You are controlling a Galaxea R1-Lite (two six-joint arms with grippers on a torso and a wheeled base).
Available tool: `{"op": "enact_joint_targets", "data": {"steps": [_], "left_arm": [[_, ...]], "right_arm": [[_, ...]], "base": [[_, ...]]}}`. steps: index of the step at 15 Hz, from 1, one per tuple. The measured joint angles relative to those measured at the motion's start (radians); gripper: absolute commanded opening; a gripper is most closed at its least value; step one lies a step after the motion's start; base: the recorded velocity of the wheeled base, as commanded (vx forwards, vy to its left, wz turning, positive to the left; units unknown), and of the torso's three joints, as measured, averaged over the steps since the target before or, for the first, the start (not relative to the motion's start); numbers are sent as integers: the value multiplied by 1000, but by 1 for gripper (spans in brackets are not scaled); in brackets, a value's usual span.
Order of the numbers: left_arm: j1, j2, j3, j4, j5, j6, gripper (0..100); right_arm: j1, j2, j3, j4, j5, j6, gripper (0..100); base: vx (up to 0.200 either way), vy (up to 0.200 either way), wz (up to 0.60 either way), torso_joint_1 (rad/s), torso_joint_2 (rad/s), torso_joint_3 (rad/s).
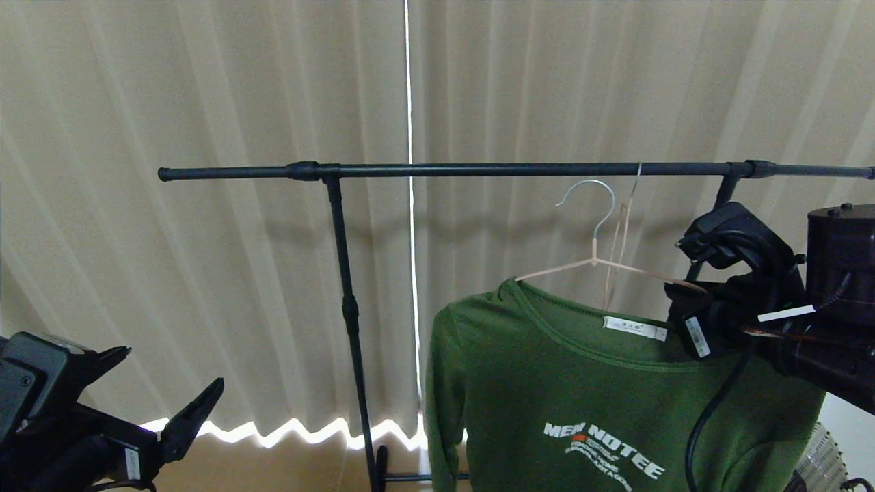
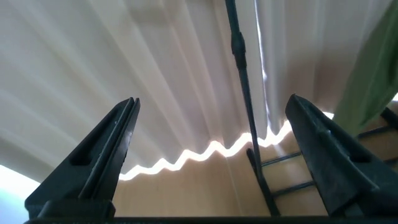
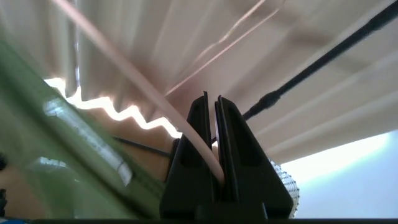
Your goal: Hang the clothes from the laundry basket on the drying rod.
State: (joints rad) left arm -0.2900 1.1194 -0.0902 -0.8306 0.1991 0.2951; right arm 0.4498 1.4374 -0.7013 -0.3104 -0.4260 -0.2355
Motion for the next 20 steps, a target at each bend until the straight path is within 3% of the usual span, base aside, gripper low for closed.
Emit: {"op": "enact_joint_targets", "data": {"steps": [7,12,20], "left_arm": [[-1,0,4,1,0,2,100],[-2,0,9,0,0,2,100],[-1,-20,10,1,0,3,100]], "right_arm": [[-1,6,-3,-2,1,21,0],[-46,49,-70,0,-1,36,0],[-79,274,-270,0,-148,35,0]], "base": [[200,0,0,2,5,2],[0,0,0,0,0,0],[0,0,0,0,0,0]]}}
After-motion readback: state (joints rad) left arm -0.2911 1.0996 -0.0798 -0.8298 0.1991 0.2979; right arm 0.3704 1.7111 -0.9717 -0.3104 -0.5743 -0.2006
